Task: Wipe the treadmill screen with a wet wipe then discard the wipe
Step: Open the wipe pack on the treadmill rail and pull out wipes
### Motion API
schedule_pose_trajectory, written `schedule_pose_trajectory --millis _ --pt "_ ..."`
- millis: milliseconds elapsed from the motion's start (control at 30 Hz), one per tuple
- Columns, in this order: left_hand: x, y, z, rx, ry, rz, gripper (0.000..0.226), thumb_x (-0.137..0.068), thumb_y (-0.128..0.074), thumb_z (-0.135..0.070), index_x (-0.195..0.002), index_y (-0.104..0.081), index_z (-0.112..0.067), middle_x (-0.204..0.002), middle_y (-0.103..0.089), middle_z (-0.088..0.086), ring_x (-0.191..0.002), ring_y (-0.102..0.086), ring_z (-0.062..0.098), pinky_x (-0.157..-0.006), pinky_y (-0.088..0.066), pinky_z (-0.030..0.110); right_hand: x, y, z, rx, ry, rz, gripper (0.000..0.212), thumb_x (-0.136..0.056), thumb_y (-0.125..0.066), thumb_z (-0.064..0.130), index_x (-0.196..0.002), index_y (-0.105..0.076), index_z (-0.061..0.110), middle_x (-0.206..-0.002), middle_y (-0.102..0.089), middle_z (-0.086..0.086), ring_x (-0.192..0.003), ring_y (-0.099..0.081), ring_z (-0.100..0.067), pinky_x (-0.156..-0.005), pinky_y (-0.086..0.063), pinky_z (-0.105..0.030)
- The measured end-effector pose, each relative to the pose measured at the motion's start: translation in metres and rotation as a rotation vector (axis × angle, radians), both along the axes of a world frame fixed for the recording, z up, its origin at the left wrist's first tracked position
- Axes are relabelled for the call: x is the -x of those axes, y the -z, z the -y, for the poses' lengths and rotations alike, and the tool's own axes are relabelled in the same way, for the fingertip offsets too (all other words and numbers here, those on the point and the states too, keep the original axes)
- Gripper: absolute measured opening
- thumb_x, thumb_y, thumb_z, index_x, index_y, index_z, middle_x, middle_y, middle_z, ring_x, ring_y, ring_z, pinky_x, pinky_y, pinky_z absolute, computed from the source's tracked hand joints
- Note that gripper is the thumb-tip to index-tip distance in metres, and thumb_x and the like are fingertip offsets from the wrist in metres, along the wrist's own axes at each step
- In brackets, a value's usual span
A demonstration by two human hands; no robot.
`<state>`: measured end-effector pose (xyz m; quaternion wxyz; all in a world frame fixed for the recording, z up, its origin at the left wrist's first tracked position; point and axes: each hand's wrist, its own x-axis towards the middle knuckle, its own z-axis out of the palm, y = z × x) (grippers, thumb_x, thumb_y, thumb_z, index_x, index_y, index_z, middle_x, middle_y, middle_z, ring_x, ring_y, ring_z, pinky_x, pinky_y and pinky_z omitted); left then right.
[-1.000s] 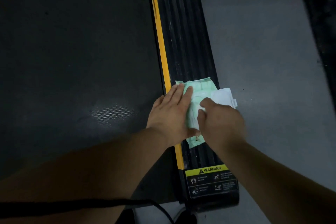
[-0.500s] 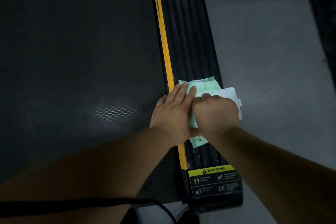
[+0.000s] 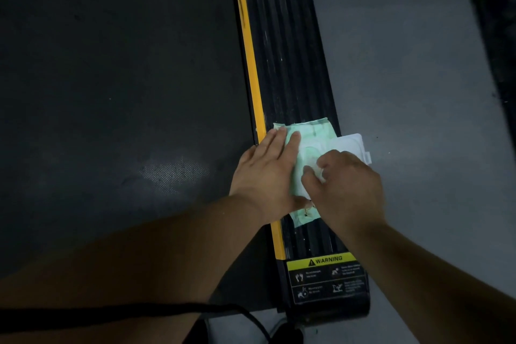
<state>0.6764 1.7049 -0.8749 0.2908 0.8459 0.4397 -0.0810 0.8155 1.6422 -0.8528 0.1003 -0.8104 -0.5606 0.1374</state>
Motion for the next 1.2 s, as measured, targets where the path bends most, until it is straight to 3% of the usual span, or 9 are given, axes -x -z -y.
schedule_pose_trajectory --millis 67,133,267,433,567,800,900,1200 --pt "-0.001 0.000 0.000 0.002 0.000 -0.009 0.124 -0.078 -0.069 -0.070 -0.161 0.012 -0.026 -0.170 0.017 -0.003 -0.155 0.017 0.013 -0.126 -0.004 0.042 0.001 0.000 -0.004 0.100 -0.003 0.009 0.022 -0.097 -0.062 0.035 -0.093 -0.064 0.013 -0.082 -0.057 0.002 -0.068 -0.050 -0.016 -0.058 -0.031 -0.029" --pt "-0.001 -0.001 0.000 0.008 0.003 -0.012 0.124 -0.078 -0.069 -0.070 -0.161 0.013 -0.026 -0.170 0.017 -0.003 -0.155 0.017 0.013 -0.126 -0.004 0.042 0.001 0.000 -0.005 0.109 -0.005 0.002 0.018 -0.100 -0.058 0.030 -0.091 -0.063 0.015 -0.081 -0.050 0.005 -0.067 -0.048 -0.015 -0.054 -0.027 -0.028" --pt "-0.002 -0.001 0.000 0.005 0.001 -0.018 0.124 -0.079 -0.068 -0.071 -0.161 0.013 -0.026 -0.170 0.016 -0.002 -0.155 0.016 0.013 -0.127 -0.007 0.044 0.005 -0.005 0.005 -0.072 0.064 -0.045 0.020 -0.097 -0.063 0.020 -0.077 -0.060 0.016 -0.073 -0.050 0.006 -0.057 -0.044 -0.013 -0.049 -0.022 -0.020" --pt "-0.003 0.000 0.000 0.005 -0.009 -0.022 0.125 -0.078 -0.069 -0.072 -0.160 0.014 -0.027 -0.170 0.017 -0.003 -0.155 0.017 0.013 -0.127 -0.006 0.044 0.003 -0.004 0.008 -0.065 0.120 -0.109 0.017 -0.097 -0.064 0.023 -0.082 -0.062 0.017 -0.076 -0.053 0.005 -0.058 -0.045 -0.010 -0.050 -0.027 -0.019" --pt "-0.002 0.001 0.001 -0.004 -0.001 -0.033 0.127 -0.077 -0.068 -0.074 -0.160 0.015 -0.027 -0.170 0.018 -0.002 -0.155 0.017 0.014 -0.127 -0.006 0.045 0.002 -0.013 0.007 -0.249 0.126 -0.096 0.017 -0.097 -0.066 0.020 -0.081 -0.061 0.016 -0.079 -0.054 0.004 -0.060 -0.049 -0.014 -0.051 -0.032 -0.021" --pt "-0.003 -0.001 0.001 0.000 -0.011 -0.043 0.127 -0.077 -0.069 -0.073 -0.160 0.015 -0.026 -0.170 0.018 -0.003 -0.155 0.018 0.013 -0.127 -0.005 0.045 -0.003 -0.026 0.020 -0.331 0.128 -0.163 0.015 -0.096 -0.068 0.018 -0.082 -0.063 0.018 -0.083 -0.053 0.010 -0.065 -0.051 -0.008 -0.058 -0.043 -0.023" --pt "-0.005 -0.001 0.001 0.007 -0.021 -0.042 0.127 -0.076 -0.069 -0.074 -0.160 0.014 -0.027 -0.170 0.017 -0.004 -0.155 0.018 0.012 -0.127 -0.006 0.045 -0.004 -0.041 0.022 -0.437 0.170 -0.181 0.013 -0.097 -0.067 0.018 -0.084 -0.064 0.018 -0.086 -0.053 0.010 -0.065 -0.049 0.000 -0.063 -0.039 -0.011" --pt "-0.008 0.000 0.001 -0.011 -0.040 -0.063 0.130 -0.072 -0.071 -0.075 -0.160 0.012 -0.028 -0.171 0.013 -0.004 -0.155 0.016 0.012 -0.127 -0.008 0.045 -0.009 -0.086 0.024 -0.659 0.145 -0.185 0.012 -0.099 -0.067 0.014 -0.088 -0.067 0.009 -0.090 -0.056 0.002 -0.073 -0.049 -0.004 -0.069 -0.040 -0.009"
